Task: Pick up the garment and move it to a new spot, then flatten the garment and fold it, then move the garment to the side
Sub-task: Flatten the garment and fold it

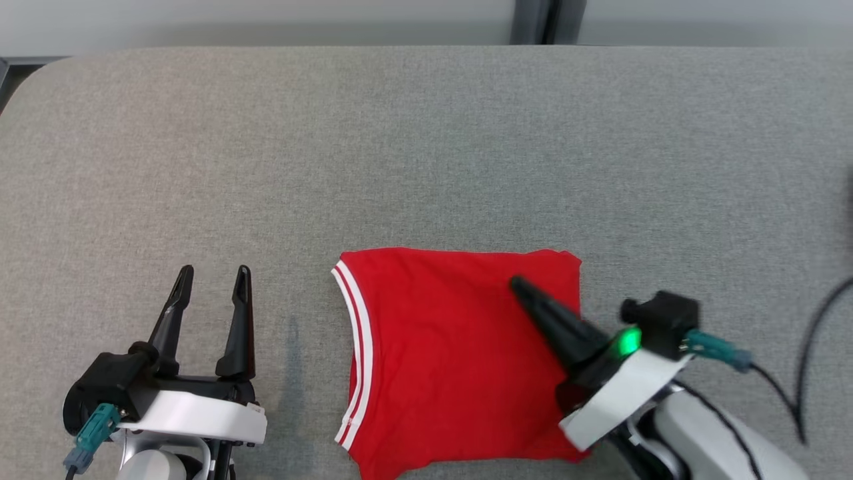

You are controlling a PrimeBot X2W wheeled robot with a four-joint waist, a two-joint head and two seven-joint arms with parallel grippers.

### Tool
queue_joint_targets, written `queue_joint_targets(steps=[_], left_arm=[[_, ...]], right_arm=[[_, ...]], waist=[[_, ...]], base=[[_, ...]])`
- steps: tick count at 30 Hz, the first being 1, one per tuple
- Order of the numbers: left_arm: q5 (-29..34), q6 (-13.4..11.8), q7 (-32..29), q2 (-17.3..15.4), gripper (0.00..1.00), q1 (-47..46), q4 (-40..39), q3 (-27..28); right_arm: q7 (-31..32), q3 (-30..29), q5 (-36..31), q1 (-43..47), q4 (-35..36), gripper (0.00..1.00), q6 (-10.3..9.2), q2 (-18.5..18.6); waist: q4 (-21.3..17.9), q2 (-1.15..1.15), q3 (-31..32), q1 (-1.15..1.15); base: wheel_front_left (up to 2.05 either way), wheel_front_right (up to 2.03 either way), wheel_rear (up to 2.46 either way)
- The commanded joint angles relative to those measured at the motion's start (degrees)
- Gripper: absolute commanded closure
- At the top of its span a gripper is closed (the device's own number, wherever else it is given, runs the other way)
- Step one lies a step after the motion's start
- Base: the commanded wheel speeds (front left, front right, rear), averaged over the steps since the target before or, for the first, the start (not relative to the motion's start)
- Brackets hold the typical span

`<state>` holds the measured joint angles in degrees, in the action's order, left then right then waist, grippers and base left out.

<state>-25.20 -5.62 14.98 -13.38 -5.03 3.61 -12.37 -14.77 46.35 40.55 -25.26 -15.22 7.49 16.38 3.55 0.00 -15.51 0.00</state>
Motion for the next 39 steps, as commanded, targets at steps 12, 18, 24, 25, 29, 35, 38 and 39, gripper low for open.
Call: queue_joint_targets(steps=[12, 18, 24, 25, 29, 35, 38, 39], left_arm=[[-0.5, -0.8, -0.7, -1.5, 0.0, 2.2, -1.0, 0.4], [-1.1, -1.0, -1.2, -2.1, 0.0, 3.8, -1.5, 0.9], [-1.6, -0.9, -1.6, -2.5, 0.0, 5.3, -2.2, 0.7], [-1.8, -1.0, -1.8, -2.8, 0.0, 6.4, -2.3, 0.7], [-2.1, -1.3, -2.2, -3.3, 0.0, 8.1, -2.9, 0.8], [-2.5, -1.1, -3.0, -3.7, 0.0, 10.5, -3.9, 0.3], [-2.5, -1.2, -3.3, -3.9, 0.0, 11.0, -4.4, 0.1], [-2.6, -1.3, -3.4, -4.0, 0.0, 11.4, -4.5, 0.1]], right_arm=[[-0.4, -28.7, -10.3, 12.8, 8.3, 0.0, 0.01, -0.7], [0.1, -36.9, -12.9, 17.7, 10.1, 0.0, 0.01, -1.6], [2.2, -41.3, -15.0, 21.5, 11.9, 0.0, 0.01, -2.5], [3.2, -42.4, -15.6, 22.9, 12.5, 0.0, 0.01, -2.7], [5.4, -44.2, -17.2, 26.0, 14.0, 0.0, 0.01, -3.1], [8.2, -46.6, -18.8, 30.5, 16.4, 0.0, 0.01, -4.0], [9.5, -47.6, -19.3, 32.5, 18.0, 0.0, 0.01, -4.4], [9.8, -47.8, -19.4, 33.1, 18.5, 0.0, 0.01, -4.5]], waist=[[-2.0, 0.0, 3.6, 0.0], [-2.8, 0.0, 5.9, 0.0], [-2.9, 0.0, 8.3, 0.0], [-3.0, 0.0, 9.3, 0.0], [-2.9, 0.0, 11.2, 0.0], [-2.9, 0.0, 13.5, 0.0], [-2.8, 0.0, 14.0, 0.0], [-2.8, 0.0, 14.1, 0.0]], base=[[0.0, 0.0, 0.0], [0.0, 0.0, 0.0], [0.0, 0.0, 0.0], [0.0, 0.0, 0.0], [0.0, 0.0, 0.0], [0.0, 0.0, 0.0], [0.0, 0.0, 0.0], [0.0, 0.0, 0.0]])
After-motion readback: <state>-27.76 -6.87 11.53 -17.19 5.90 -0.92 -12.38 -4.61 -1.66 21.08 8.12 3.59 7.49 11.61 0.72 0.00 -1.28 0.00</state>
